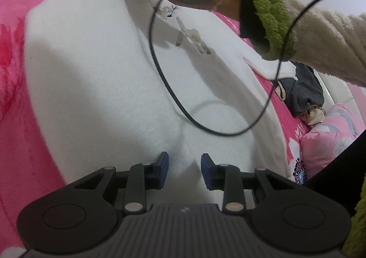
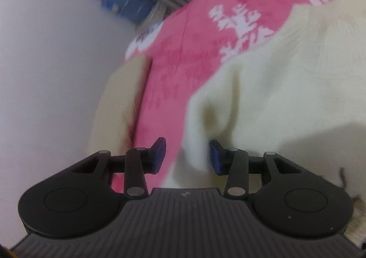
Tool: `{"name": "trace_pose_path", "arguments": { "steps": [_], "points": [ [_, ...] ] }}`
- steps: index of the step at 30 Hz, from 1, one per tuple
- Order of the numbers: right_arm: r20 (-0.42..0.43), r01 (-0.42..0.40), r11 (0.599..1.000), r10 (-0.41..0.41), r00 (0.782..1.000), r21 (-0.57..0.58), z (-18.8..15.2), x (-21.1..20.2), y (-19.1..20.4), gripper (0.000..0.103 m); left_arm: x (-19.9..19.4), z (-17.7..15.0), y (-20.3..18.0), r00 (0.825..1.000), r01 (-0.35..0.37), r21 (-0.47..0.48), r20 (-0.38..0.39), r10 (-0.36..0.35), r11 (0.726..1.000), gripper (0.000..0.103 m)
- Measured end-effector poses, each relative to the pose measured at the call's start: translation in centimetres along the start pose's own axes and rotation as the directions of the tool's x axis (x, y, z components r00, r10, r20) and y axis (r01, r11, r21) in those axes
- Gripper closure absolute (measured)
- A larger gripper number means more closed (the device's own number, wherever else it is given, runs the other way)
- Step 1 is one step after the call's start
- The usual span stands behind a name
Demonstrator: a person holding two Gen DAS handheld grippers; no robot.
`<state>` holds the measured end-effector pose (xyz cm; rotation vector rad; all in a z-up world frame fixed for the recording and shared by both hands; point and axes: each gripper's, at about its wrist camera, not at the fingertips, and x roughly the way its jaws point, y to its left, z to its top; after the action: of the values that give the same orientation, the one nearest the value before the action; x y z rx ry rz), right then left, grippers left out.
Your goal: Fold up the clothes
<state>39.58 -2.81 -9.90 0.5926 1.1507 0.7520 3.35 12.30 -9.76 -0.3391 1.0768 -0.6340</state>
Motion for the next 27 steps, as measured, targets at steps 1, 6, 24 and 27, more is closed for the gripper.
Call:
{"name": "trace_pose_path", "arguments": {
  "steps": [1,6,24,27],
  "points": [
    [0.010,-0.013,1.000,0.013,1.000,0.019,0.1,0.1,-0.2,0.063,0.0,0.1,0.0,1.000,0.000,0.000,-0.002,0.000,1.000,0.071],
    [-0.004,-0.038,0.999,0.038,0.999,0.040,0.0,-0.7,-0.6,0.064,-0.4,0.3,0.4,1.000,0.007,-0.007,-0.006,-0.007,1.000,0.071],
    [-0.033,0.218,0.916,-0.243,0.969,-0.338,0.2,-3.5,3.3,0.079,-2.1,0.6,1.6,0.997,0.043,-0.092,0.066,-0.037,0.995,0.068],
    [-0.027,0.239,0.833,-0.290,0.957,-0.500,-0.2,-5.2,6.4,0.079,-5.4,0.8,3.2,0.984,0.065,-0.156,0.174,-0.038,0.986,0.067]
  ]
}}
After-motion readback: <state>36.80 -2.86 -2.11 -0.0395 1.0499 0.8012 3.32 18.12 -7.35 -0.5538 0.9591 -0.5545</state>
